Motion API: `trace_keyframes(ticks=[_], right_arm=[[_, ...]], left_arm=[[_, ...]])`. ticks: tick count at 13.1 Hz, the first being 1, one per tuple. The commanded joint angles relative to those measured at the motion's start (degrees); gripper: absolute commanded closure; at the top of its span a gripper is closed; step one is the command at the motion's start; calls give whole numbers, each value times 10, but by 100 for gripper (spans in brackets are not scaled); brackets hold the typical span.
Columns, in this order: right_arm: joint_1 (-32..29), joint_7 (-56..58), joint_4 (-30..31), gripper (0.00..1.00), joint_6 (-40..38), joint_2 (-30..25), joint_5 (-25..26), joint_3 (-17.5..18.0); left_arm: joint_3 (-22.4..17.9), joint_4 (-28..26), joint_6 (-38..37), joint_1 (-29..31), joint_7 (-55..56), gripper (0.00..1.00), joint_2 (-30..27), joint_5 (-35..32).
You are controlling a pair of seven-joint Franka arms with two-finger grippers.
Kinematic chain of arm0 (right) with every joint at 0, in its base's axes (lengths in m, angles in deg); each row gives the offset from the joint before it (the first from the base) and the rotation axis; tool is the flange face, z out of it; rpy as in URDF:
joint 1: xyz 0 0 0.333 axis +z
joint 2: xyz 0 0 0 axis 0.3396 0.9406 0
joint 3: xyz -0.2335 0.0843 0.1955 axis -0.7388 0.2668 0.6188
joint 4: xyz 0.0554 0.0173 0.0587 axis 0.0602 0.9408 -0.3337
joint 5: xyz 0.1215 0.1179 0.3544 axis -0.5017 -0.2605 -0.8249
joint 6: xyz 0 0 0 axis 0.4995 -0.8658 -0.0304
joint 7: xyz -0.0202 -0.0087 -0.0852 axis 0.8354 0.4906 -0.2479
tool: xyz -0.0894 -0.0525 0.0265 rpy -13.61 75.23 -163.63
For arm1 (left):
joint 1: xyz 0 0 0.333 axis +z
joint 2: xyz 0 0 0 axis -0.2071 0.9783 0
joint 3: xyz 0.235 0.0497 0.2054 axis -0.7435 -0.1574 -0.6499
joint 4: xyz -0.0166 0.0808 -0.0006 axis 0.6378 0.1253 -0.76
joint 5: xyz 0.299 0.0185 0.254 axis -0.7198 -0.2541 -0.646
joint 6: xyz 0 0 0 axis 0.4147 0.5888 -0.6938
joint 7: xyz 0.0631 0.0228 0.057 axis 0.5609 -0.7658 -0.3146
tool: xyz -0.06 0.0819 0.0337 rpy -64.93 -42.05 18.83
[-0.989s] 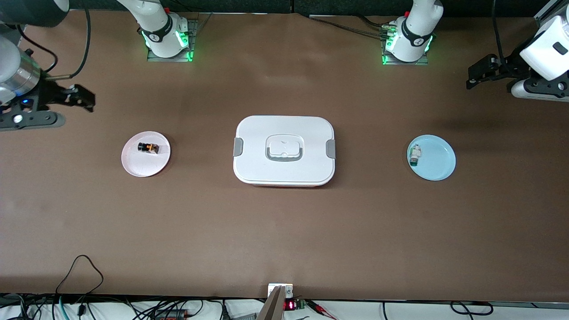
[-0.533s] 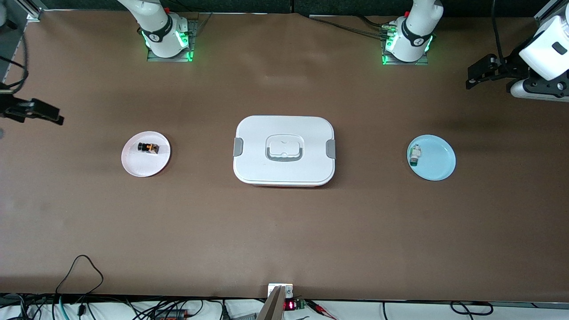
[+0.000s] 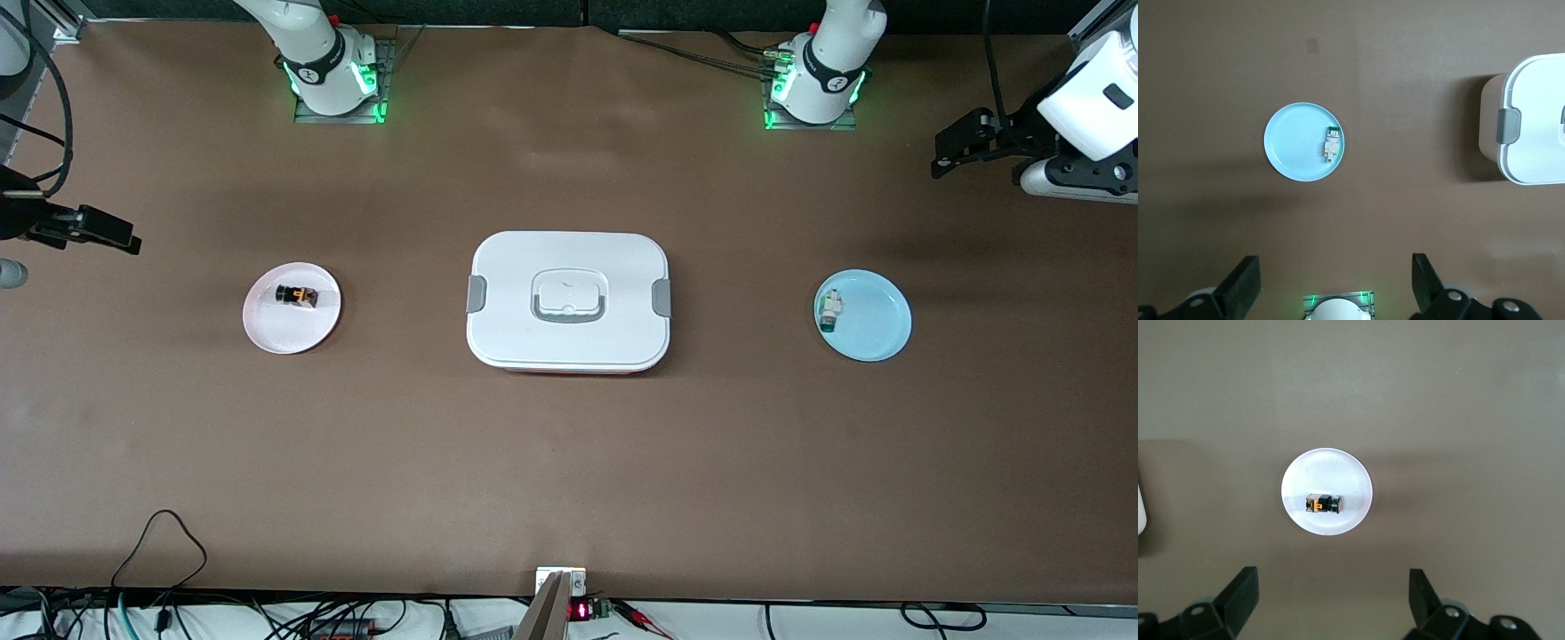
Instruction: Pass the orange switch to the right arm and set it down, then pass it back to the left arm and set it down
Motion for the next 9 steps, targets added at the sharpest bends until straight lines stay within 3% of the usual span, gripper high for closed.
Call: trace_keyframes(ticks=[1,6,9], right_arm=[[3,-4,65,0,28,-48,-2,-1],[2,-1,115,0,26,-92,-1,-2],[-2,3,106,0,7,-95,-1,-5]], left_arm=[[2,-4,3,-1,-4,0,-4,-11],[3,-4,2,-1,-4,0,-5,-11],[4,-4,2,-1,-4,0,-5,-11]])
